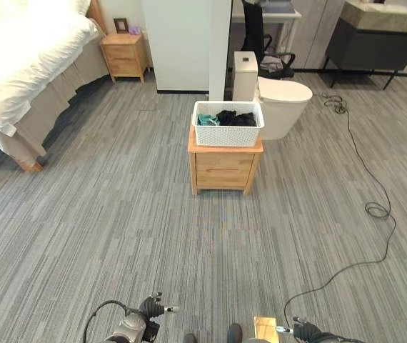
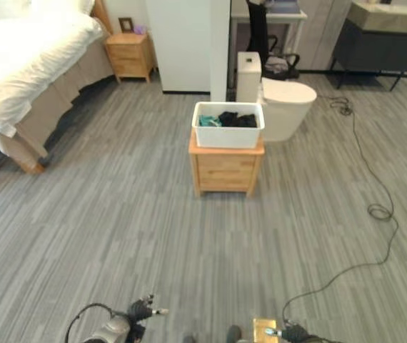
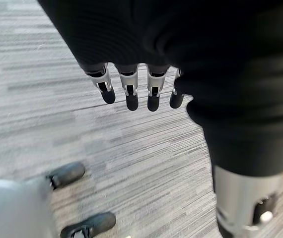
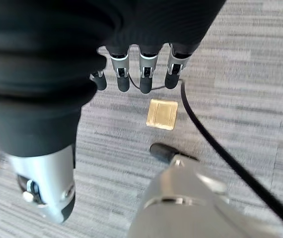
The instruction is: Grab the laundry basket,head to the washer,open it,put in the laundry and shut it.
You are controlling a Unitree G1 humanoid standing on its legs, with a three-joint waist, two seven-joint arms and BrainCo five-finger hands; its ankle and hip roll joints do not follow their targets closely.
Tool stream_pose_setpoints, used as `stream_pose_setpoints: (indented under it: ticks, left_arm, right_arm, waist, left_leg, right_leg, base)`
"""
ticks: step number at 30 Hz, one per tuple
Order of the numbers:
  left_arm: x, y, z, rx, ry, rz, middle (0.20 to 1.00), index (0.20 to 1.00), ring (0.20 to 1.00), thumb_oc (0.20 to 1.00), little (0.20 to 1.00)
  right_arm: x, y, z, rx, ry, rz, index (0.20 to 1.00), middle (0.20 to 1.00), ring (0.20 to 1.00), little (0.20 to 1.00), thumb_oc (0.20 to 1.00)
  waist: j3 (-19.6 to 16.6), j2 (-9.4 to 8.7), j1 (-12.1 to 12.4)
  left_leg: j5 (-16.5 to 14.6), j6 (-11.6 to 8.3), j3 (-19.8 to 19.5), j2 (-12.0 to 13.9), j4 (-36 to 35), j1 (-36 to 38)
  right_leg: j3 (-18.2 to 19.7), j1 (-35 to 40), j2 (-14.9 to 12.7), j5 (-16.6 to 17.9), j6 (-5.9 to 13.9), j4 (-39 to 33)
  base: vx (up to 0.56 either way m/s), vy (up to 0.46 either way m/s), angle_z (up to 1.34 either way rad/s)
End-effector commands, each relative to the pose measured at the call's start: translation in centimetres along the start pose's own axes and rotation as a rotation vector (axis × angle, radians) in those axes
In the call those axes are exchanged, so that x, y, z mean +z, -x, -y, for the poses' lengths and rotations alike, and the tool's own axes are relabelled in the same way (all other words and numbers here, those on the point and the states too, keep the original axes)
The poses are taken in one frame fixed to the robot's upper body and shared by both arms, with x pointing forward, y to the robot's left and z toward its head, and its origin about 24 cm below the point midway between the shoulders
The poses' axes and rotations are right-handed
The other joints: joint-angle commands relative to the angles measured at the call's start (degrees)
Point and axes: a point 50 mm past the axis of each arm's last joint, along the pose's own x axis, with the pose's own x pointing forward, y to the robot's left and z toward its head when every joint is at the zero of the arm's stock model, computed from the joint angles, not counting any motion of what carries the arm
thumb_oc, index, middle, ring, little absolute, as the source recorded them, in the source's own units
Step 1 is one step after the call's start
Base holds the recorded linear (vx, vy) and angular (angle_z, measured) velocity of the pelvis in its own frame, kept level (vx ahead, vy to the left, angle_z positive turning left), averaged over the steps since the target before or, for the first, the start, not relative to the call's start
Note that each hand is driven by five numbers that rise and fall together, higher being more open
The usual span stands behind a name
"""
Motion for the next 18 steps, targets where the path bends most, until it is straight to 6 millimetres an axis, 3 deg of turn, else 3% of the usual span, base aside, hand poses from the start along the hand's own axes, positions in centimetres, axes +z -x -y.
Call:
stream_pose_setpoints:
  ticks: [1,3,4,6,7,8,13,18]
  left_arm:
    - [1.6,-0.3,-0.5,0.021,-0.007,0.034,1.000,1.000,1.000,1.000,1.000]
    - [1.5,-0.3,-0.7,0.023,-0.012,0.029,1.000,1.000,1.000,1.000,1.000]
    - [1.6,-0.3,-0.7,0.018,-0.028,0.024,1.000,1.000,1.000,1.000,1.000]
    - [1.5,-0.3,-0.7,0.018,-0.034,0.021,1.000,1.000,1.000,1.000,1.000]
    - [1.3,-0.3,-0.8,0.014,-0.055,0.012,1.000,1.000,1.000,1.000,1.000]
    - [1.4,-0.3,-0.7,0.008,-0.074,0.016,1.000,1.000,1.000,1.000,1.000]
    - [2.4,-0.4,-0.6,0.017,-0.087,0.052,1.000,1.000,1.000,1.000,1.000]
    - [2.1,-0.4,-0.3,0.010,-0.094,0.041,1.000,1.000,1.000,1.000,1.000]
  right_arm:
    - [1.0,-0.1,0.7,-0.017,0.037,0.009,1.000,1.000,1.000,1.000,1.000]
    - [0.9,-0.1,0.7,-0.018,0.030,0.014,1.000,1.000,1.000,1.000,1.000]
    - [1.1,0.0,0.9,-0.023,0.010,0.029,1.000,1.000,1.000,1.000,1.000]
    - [1.1,0.0,1.0,-0.027,0.005,0.030,1.000,1.000,1.000,1.000,1.000]
    - [1.3,0.0,1.1,-0.026,0.025,0.041,1.000,1.000,1.000,1.000,1.000]
    - [1.5,0.0,1.3,-0.024,0.050,0.050,1.000,1.000,1.000,1.000,1.000]
    - [2.4,0.0,1.5,-0.022,0.142,0.076,1.000,1.000,1.000,1.000,1.000]
    - [1.4,0.1,1.4,-0.011,0.175,0.045,1.000,1.000,1.000,1.000,1.000]
  waist:
    - [1.4,0.50,-0.9]
    - [1.9,0.95,-1.5]
    - [2.0,1.25,-2.7]
    - [2.3,1.25,-2.9]
    - [2.2,1.15,-3.0]
    - [2.3,1.16,-3.3]
    - [3.4,0.50,-5.1]
    - [2.8,0.25,-6.3]
  left_leg:
    - [-3.2,1.06,0.0,-2.1,4.7,-0.9]
    - [-3.5,1.47,-0.6,-2.3,4.5,-0.2]
    - [-3.3,1.33,-1.8,-2.7,4.4,0.3]
    - [-3.2,1.16,-2.0,-2.9,4.3,0.8]
    - [-3.6,0.72,-1.3,-3.0,4.5,1.3]
    - [-4.1,0.41,-1.6,-3.0,4.6,1.7]
    - [-6.2,-1.56,-3.4,-3.1,6.1,5.3]
    - [-7.0,-2.82,-5.5,-2.7,7.6,8.2]
  right_leg:
    - [0.6,-0.3,-4.4,1.7,5.50,12.3]
    - [1.3,-2.3,-3.6,2.2,5.19,16.4]
    - [3.6,-5.1,0.1,1.0,4.56,16.5]
    - [3.2,-6.0,0.4,0.4,4.21,14.9]
    - [0.3,-7.2,-1.5,1.3,3.96,9.2]
    - [0.0,-8.4,-2.2,2.5,4.20,6.3]
    - [1.0,-11.6,-5.2,9.9,6.83,-6.1]
    - [3.1,-12.2,-5.0,12.1,7.08,-6.9]
  base:
    - [0.06,0.062,0.05]
    - [0.12,0.090,0.12]
    - [0.17,0.066,0.03]
    - [0.16,0.011,0.12]
    - [0.18,-0.044,0.44]
    - [0.25,-0.068,0.39]
    - [0.27,-0.098,0.01]
    - [0.32,-0.159,0.45]
